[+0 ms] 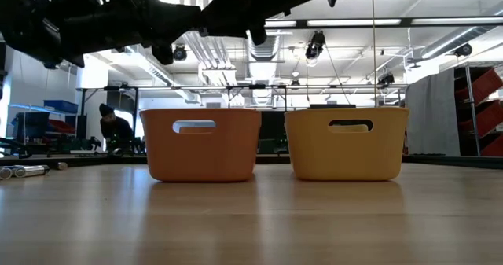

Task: Sort batteries
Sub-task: Put the black-silver battery into the yellow bin

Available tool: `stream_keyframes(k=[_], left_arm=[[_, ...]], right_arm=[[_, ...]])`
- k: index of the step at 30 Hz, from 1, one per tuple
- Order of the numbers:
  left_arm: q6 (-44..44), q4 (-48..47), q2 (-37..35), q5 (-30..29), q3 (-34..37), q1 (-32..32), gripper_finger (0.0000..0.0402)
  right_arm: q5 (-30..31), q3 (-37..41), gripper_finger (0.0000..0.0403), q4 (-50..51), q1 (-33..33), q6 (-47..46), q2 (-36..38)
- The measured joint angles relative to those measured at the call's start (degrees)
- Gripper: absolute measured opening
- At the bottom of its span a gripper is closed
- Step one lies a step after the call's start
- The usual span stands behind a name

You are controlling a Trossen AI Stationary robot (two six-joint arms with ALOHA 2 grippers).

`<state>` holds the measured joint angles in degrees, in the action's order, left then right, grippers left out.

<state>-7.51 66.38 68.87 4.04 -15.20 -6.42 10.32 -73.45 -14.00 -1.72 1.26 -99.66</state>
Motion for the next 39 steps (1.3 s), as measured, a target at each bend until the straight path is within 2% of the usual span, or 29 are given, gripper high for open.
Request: stream_keyframes(k=[7,9,15,18,22,24,26,30,32,34,39], left_arm=[[1.3,6.69,4.94,1.4,-0.07,-0.01,0.0026],[1.48,6.79,5.52,1.99,-0.07,-0.06,0.0031],[3.8,2.04,3.44,3.99,-0.13,-1.3,0.0079],[6.48,-6.58,0.97,5.22,-0.13,-3.54,0.011],[7.04,-15.05,-1.92,7.94,-0.09,-7.18,0.0145],[7.04,-16.57,-2.41,8.33,-0.11,-8.9,0.0158],[6.98,-17.96,-2.54,8.38,-0.11,-10.35,0.0166],[4.77,-20.23,-0.74,9.94,-0.11,-12.31,0.017],[3.88,-23.6,0.65,15.61,-0.73,-13.75,0.0171],[3.6,-24.7,1.9,18.72,-1.6,-14.95,0.0169],[4.49,-24.29,5.16,18.96,-3.24,-16.27,0.0163]], right_arm=[[0.26,0.0,0.0057,0.73,0.18,-0.38,0.04],[0.14,-0.05,0.0044,2.21,0.18,-0.19,0.4],[-0.08,-0.33,0.0044,10.1,0.25,-0.18,2.63],[-0.02,-0.33,0.0044,16.96,0.34,-0.05,4.57],[-0.28,-0.33,0.0044,33.26,1.67,-0.95,7.1],[-0.05,-0.3,0.0044,42.92,2.77,-2.44,7.45],[0.21,0.46,0.0045,48.09,3.54,-4.29,6.98],[-2.72,3.95,0.0054,50.47,3.8,-2.26,5.4],[-4.66,5.54,0.0054,49.9,3.83,-0.38,4.68],[-5.94,6.64,0.0053,48.93,3.96,1.27,4.66],[-8.56,9.08,0.0059,48.89,4.49,3.69,4.7]])
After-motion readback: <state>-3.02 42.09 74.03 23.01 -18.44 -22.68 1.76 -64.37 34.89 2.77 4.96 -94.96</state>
